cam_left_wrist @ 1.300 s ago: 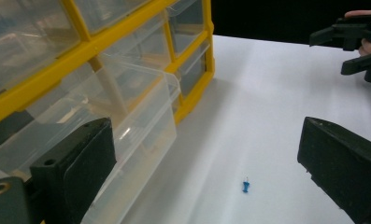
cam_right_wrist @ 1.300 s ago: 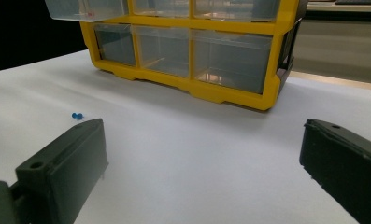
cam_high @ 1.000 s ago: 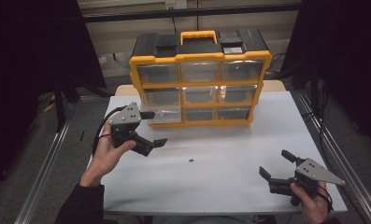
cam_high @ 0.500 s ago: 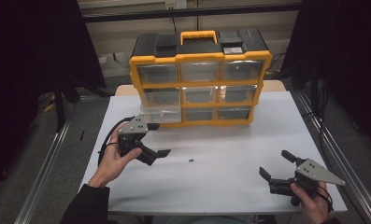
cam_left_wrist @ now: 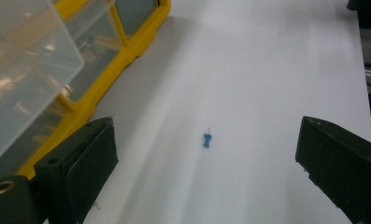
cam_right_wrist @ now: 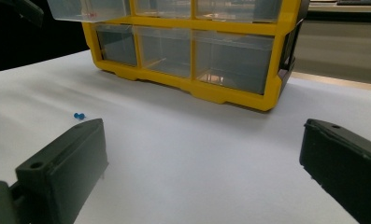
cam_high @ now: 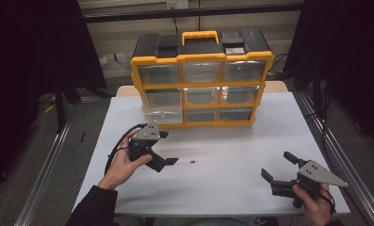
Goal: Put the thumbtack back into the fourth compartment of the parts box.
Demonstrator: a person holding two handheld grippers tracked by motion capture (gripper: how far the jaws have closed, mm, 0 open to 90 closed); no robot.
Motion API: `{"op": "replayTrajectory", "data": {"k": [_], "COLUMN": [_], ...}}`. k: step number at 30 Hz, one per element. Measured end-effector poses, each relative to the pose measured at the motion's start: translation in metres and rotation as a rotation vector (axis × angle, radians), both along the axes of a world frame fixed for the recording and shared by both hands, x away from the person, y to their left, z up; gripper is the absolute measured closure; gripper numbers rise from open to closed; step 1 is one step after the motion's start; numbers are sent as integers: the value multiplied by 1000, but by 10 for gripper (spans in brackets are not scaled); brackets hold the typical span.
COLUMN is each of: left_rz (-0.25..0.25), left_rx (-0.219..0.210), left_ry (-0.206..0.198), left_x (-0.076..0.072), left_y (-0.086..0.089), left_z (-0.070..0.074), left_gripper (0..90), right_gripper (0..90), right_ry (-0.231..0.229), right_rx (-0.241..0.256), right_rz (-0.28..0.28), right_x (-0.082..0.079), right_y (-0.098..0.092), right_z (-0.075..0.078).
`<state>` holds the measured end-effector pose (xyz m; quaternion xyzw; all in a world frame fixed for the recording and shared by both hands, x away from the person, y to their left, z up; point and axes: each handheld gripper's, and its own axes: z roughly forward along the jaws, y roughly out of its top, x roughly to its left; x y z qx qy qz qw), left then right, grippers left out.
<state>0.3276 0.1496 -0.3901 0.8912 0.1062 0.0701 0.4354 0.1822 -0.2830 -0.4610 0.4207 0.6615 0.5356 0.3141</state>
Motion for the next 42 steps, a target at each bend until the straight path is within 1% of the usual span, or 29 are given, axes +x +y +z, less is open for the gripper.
{"op": "replayTrajectory", "data": {"k": [3,5,9,11,12,13,14,15,16,18,19,20,21,22,23,24,25,27,30,31,32,34,35,36,38,39,40,41,42], "left_rz": [-16,-12,-31,-43,-39,-44,-43,-56,-51,-54,-62,-55,-58,-70,-57,-57,-63,-76,-75,-75,-69,-93,-84,-90,-104,-85,-110,-93,-104], "left_rx": [21,53,72,81,76,91,89,103,105,104,114,108,104,113,111,112,126,148,150,160,154,182,170,175,202,189,213,204,224], "left_ry": [19,9,26,46,45,45,53,51,48,59,64,55,66,73,80,88,92,102,107,107,104,129,112,122,140,139,157,149,161], "left_x": [1,1,4,6,6,7,7,8,8,9,10,10,11,12,12,13,14,16,20,21,22,25,25,26,29,28,30,29,29], "left_y": [-7,-11,-16,-17,-19,-19,-20,-20,-21,-22,-22,-24,-26,-27,-30,-31,-34,-38,-43,-45,-47,-50,-52,-54,-56,-57,-57,-59,-59], "left_z": [-7,-12,-20,-22,-24,-25,-27,-28,-30,-33,-33,-35,-37,-38,-41,-42,-44,-45,-45,-44,-45,-45,-47,-48,-49,-52,-51,-53,-52], "left_gripper": [58,72,77,77,76,74,71,65,61,50,44,47,45,46,44,46,50,58,67,71,76,82,93,106,109,113,133,146,162], "right_gripper": [5,5,6,5,5,6,5,5,5,5,5,5,5,5,5,5,5,5,5,5,5,5,5,5,5,5,5,6,6], "right_ry": [2,2,1,2,1,1,1,1,1,1,1,0,1,1,1,1,2,1,1,1,1,0,-1,1,1,1,0,2,1], "right_rx": [0,0,-1,1,-1,-2,-1,-1,0,0,-1,-1,-1,-1,-1,-2,-2,-2,-2,-1,-2,-2,-2,-4,-4,-4,-2,-3,-2], "right_rz": [3,1,1,1,1,2,1,1,0,2,2,0,-1,-1,0,0,-1,-2,-1,0,0,0,-1,-2,-2,-2,2,3,3], "right_x": [0,0,0,0,0,0,0,0,0,0,0,0,0,0,0,0,0,0,1,1,1,1,1,1,1,1,1,0,1], "right_y": [0,0,0,0,0,0,0,0,0,0,0,0,0,0,0,0,0,0,1,1,1,0,0,0,0,0,0,0,0], "right_z": [0,0,0,0,0,0,0,0,0,0,0,0,0,0,0,0,0,0,0,0,0,0,0,0,0,0,0,0,0]}}
